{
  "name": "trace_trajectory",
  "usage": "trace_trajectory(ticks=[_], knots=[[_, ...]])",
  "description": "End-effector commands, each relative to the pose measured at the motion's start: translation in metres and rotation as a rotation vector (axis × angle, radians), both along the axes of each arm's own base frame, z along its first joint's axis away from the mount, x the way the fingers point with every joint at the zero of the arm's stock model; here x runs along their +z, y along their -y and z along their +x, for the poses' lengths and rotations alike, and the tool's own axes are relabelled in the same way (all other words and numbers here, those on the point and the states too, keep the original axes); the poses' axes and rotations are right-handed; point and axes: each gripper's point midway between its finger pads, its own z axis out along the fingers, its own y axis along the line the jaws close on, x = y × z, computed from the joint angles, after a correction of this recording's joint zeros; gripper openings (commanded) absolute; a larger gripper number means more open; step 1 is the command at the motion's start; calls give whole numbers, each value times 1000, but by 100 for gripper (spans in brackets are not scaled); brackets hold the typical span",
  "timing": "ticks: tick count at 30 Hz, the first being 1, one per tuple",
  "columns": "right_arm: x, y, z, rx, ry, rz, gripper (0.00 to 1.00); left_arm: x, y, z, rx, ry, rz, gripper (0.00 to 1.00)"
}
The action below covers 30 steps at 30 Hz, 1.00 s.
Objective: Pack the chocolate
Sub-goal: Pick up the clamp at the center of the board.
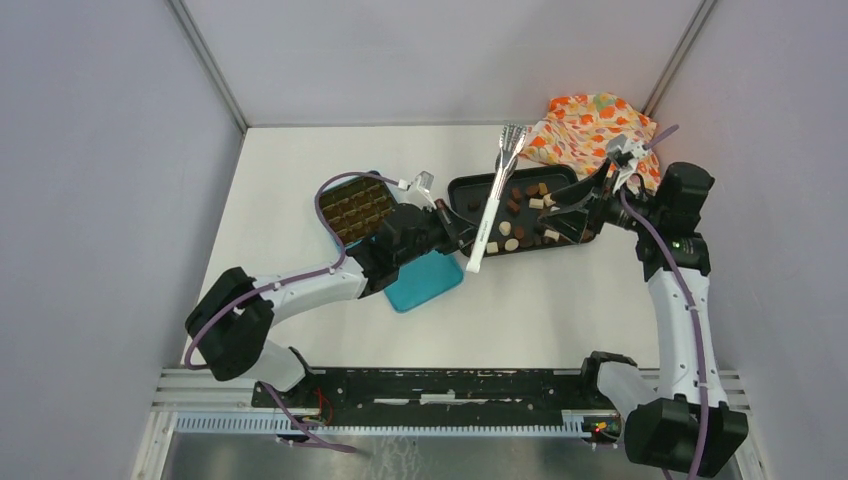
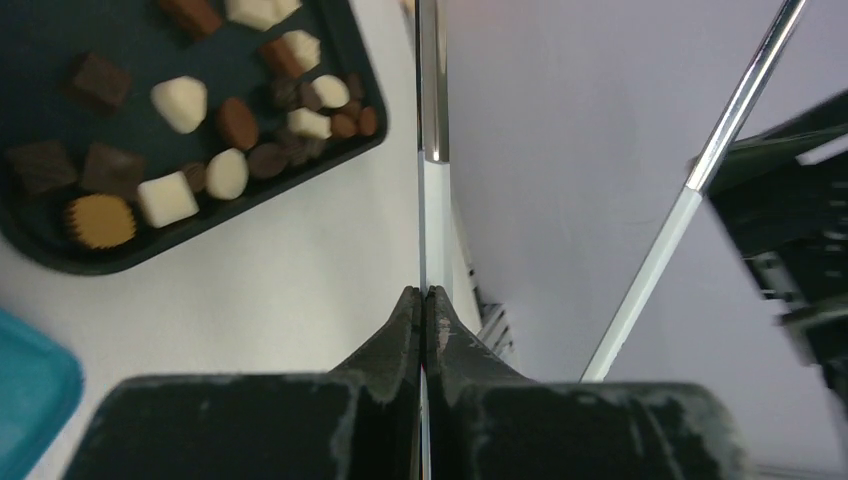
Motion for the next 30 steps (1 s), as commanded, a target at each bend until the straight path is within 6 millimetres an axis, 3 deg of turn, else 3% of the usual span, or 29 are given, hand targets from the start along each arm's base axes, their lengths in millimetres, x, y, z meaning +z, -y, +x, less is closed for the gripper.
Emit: trace_trajectory(ticks=[1,5,10,15,23,27,30], knots=[[-18,-8,1,-46,-140,90,76,103,12,6,11,160,-313,2],[-45,-15,6,-95,-327,233,70,119,17,6,-4,212,-369,2],[-28,-31,15,-69,-351,322,74,133,31,-2,-55,263,-391,2],[-9,-38,22,-32,-360,392,77,133,42,-9,-68,280,-359,2],[2,-46,36,-39,-376,420,75,137,46,-14,-72,308,-335,2],[5,-49,44,-52,-407,454,65,136,50,-15,-61,322,-307,2],[4,-50,45,-51,-442,486,41,134,52,-15,-41,339,-270,2]])
